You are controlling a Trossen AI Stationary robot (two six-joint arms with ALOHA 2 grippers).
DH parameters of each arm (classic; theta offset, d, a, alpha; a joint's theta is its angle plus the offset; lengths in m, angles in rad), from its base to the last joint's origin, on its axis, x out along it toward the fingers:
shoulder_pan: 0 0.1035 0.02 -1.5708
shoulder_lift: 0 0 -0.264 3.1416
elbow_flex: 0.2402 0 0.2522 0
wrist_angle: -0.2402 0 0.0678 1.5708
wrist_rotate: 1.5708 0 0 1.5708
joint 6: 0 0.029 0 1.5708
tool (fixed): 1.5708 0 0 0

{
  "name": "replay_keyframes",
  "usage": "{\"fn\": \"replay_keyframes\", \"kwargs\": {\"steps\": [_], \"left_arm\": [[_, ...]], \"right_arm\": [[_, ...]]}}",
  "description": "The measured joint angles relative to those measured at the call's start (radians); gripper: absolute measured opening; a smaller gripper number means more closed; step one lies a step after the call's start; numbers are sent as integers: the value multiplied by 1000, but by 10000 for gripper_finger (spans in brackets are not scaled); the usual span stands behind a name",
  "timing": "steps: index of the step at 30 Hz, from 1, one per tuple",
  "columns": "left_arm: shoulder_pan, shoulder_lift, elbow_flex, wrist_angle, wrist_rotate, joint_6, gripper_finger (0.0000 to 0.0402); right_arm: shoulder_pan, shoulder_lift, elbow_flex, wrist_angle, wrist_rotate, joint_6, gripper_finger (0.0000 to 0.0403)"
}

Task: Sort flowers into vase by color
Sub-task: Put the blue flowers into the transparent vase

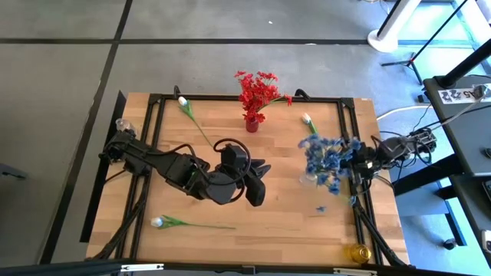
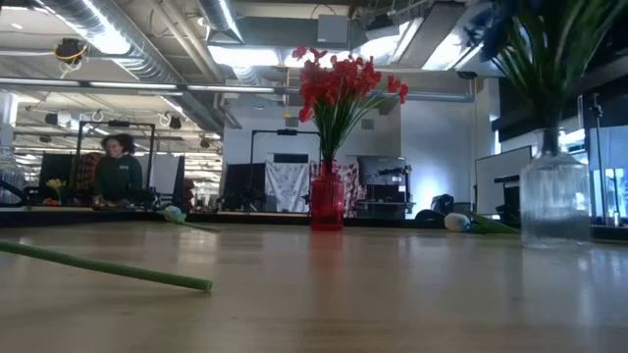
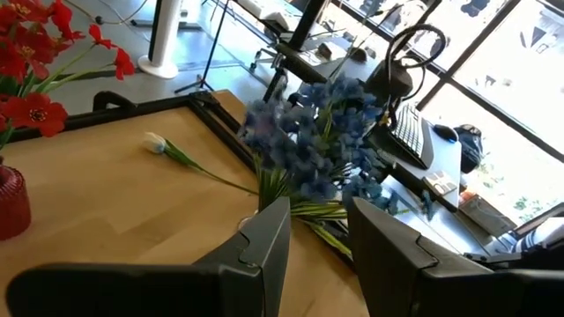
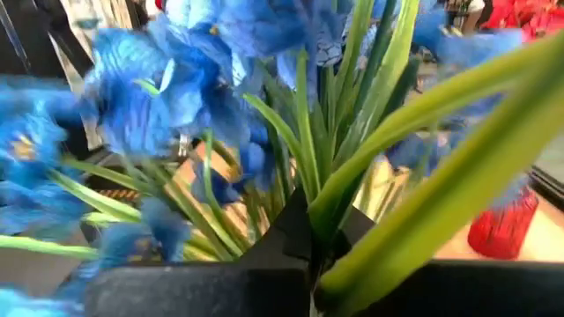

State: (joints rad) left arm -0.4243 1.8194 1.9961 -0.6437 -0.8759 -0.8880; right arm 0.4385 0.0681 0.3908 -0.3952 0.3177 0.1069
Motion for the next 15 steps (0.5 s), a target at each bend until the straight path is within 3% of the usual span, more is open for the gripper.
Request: {"fn": "replay_keyframes", "kwargs": {"steps": [7,15], "left_arm": [[0,0,0,-3,2,9,112],[0,0,0,-37,2,4,112]], "right_arm": [[0,0,0,-80,24,69,26],[0,51,0,-113,84,131,78]]}}
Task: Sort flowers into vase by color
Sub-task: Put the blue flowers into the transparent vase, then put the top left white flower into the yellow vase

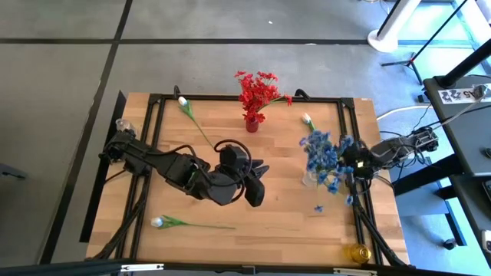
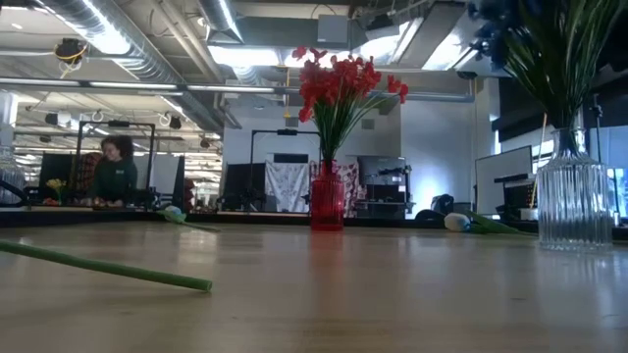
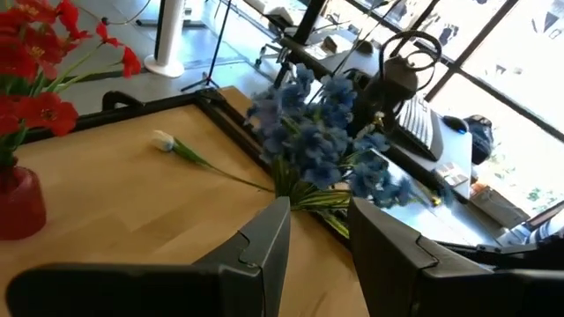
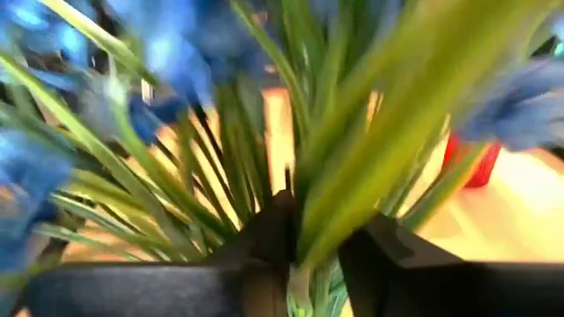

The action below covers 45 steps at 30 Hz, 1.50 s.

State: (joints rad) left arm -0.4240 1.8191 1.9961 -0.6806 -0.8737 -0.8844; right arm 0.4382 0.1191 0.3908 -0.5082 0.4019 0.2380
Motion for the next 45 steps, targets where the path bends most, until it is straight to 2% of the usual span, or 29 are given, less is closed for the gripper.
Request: {"fn": "replay_keyframes", "kwargs": {"steps": [4,9,16,21,26,33,38,42,45], "left_arm": [[0,0,0,-83,7,-69,112],[5,0,0,-239,69,-232,112],[52,0,0,-475,153,-427,112],[127,-4,-65,-519,231,-441,118],[205,-6,-212,-531,333,-453,157],[351,-6,-427,-512,392,-581,214],[499,-16,-559,-514,398,-618,219],[654,-70,-689,-492,407,-532,214],[800,-168,-819,-381,401,-465,211]], "right_arm": [[0,85,0,-9,-21,46,110],[0,168,23,-17,-21,51,145],[0,239,163,-128,-12,75,208],[0,265,273,-250,-31,128,259],[0,274,400,-404,-45,176,291],[0,274,580,-616,-55,305,298],[0,274,689,-695,-27,367,298],[0,274,761,-706,-11,368,298],[0,277,791,-706,-12,390,298]]}}
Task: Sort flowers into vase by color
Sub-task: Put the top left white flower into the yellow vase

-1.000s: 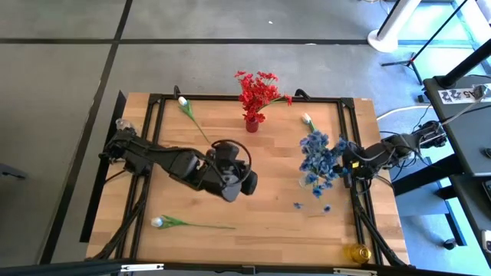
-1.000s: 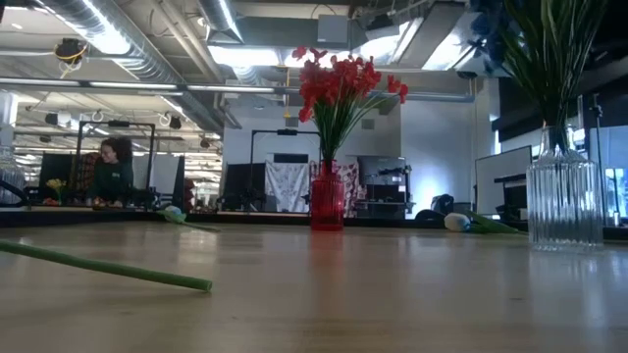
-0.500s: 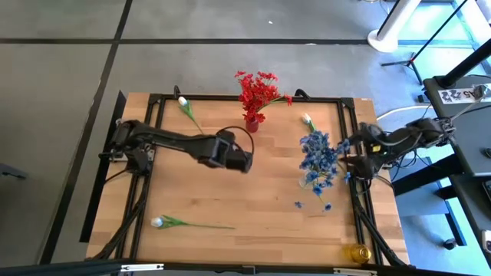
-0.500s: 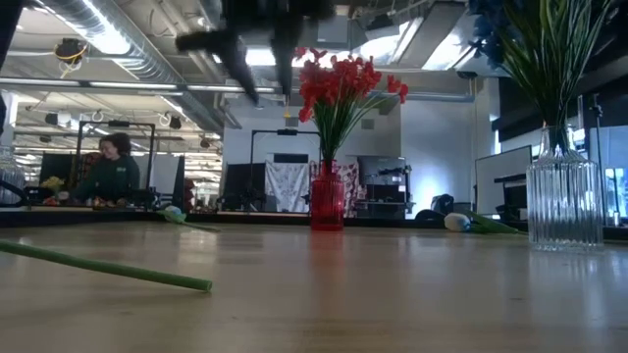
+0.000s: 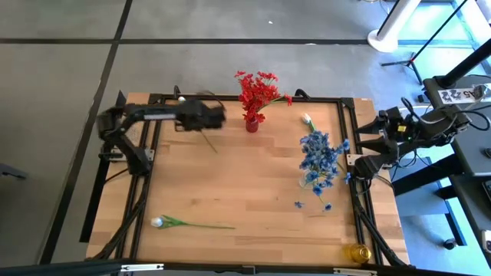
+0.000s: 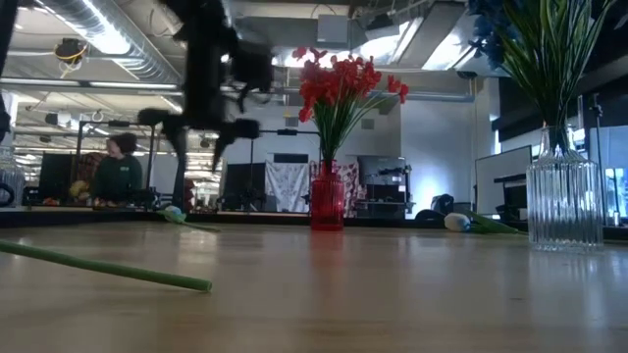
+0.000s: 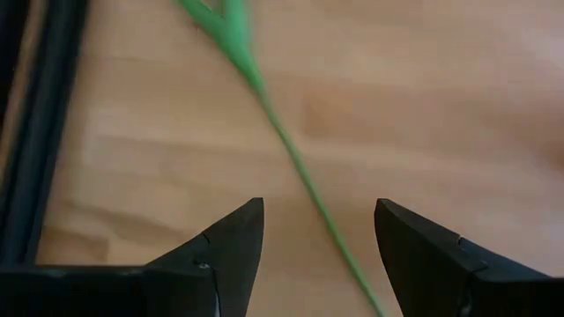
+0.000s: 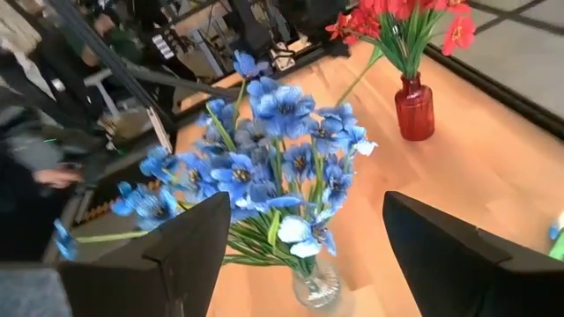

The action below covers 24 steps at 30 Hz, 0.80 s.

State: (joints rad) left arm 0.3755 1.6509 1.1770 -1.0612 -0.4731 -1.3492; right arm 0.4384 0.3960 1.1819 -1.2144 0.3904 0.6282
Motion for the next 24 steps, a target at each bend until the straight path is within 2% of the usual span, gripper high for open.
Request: {"fn": "replay_keyframes", "kwargs": {"steps": [4,6,10,14,17,20,24], "left_arm": [[207,-116,-181,226,20,79,210],[285,-133,-243,315,27,96,210],[388,-102,-307,495,35,160,210],[480,-37,-344,581,33,197,210],[531,11,-353,659,36,229,210],[531,61,-345,695,8,234,210],[516,106,-320,751,16,199,191]], "right_arm": [[0,5,6,-1,-1,52,298],[0,9,3,-3,12,68,298],[0,35,2,-1,76,85,298],[0,63,3,13,130,100,298],[0,88,3,28,180,100,298],[0,106,4,96,247,54,298],[0,127,11,281,398,-169,298]]}}
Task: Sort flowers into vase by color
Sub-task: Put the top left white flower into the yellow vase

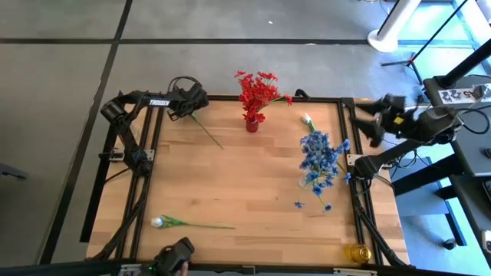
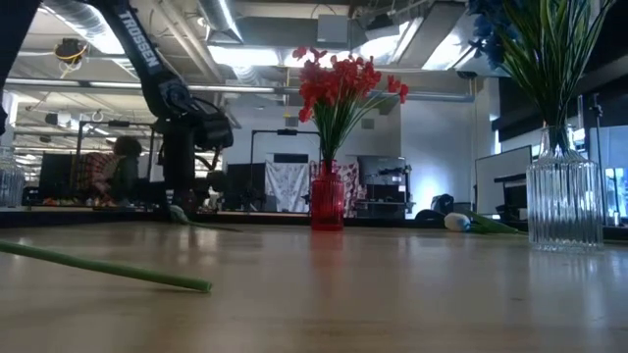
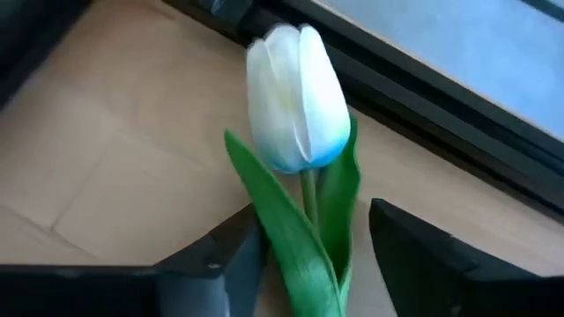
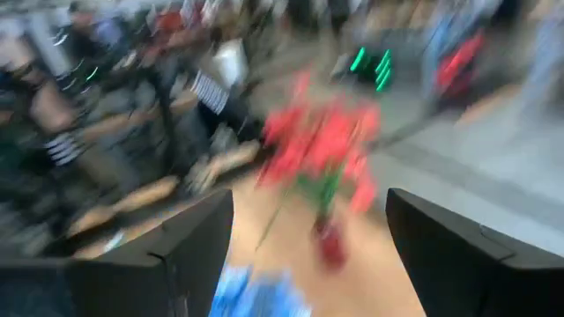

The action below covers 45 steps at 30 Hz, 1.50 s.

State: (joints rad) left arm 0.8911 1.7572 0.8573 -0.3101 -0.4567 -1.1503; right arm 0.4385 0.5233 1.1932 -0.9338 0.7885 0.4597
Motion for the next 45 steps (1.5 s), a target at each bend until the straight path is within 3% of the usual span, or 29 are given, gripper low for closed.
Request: {"fn": "replay_keyframes", "kwargs": {"steps": [3,8,12,14,17,25,28,31,33,36,45], "left_arm": [[-20,21,8,-6,-23,-67,146],[-49,28,8,-13,-35,-130,26],[-116,-24,5,-16,47,-128,12],[-178,-77,5,-25,48,-115,7],[-301,-178,5,-30,-41,-104,5],[-833,-444,6,-2,-289,-19,4],[-1058,-468,6,105,-354,87,4],[-1226,-454,6,324,-394,239,3],[-1290,-423,11,484,-394,313,3],[-1339,-363,70,597,-410,427,3],[-1349,-159,427,603,-345,732,3]], "right_arm": [[0,7,6,202,164,-274,298],[0,7,7,506,358,-671,298],[0,7,8,568,370,-752,298],[0,7,6,557,337,-751,298],[0,29,1,545,286,-722,298],[0,141,0,547,212,-696,298],[0,187,2,591,173,-663,298],[0,235,23,595,97,-593,298],[0,272,40,593,46,-559,298],[0,346,82,594,-36,-524,298],[0,548,201,594,-301,-399,298]]}}
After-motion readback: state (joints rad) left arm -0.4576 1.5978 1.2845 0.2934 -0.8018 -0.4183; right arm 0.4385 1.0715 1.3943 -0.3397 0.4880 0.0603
